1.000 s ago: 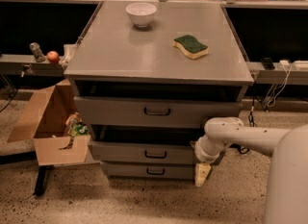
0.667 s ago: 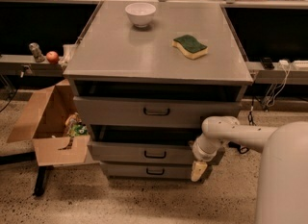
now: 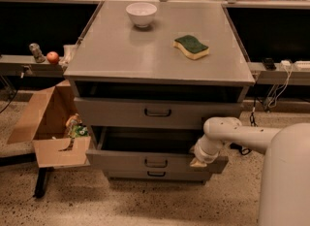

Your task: Open middle drawer

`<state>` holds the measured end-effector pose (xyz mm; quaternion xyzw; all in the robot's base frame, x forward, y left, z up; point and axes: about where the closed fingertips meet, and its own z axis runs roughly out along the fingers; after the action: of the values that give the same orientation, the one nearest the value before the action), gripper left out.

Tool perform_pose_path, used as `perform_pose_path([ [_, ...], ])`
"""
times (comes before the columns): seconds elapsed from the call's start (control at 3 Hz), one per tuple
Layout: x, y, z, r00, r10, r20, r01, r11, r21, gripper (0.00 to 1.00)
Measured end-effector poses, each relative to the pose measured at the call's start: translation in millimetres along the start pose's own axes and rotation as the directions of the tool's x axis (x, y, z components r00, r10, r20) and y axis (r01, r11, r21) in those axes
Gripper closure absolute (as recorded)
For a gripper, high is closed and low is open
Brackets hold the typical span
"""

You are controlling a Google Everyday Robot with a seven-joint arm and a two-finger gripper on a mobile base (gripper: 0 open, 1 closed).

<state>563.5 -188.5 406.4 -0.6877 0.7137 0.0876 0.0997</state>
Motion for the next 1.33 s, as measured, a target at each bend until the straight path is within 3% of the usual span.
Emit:
perform_pose_path([
  [0.33, 2, 17, -5, 1.000, 0.008, 0.019, -0.008, 1.0000, -0.006, 0.94],
  [0.67, 6, 32, -1, 0.998, 0.021, 0.051, -0.019, 0.9993, -0.033, 1.00],
  [1.33, 7, 33, -1, 0.998, 0.022, 0.053, -0.020, 0.9992, -0.034, 0.43],
])
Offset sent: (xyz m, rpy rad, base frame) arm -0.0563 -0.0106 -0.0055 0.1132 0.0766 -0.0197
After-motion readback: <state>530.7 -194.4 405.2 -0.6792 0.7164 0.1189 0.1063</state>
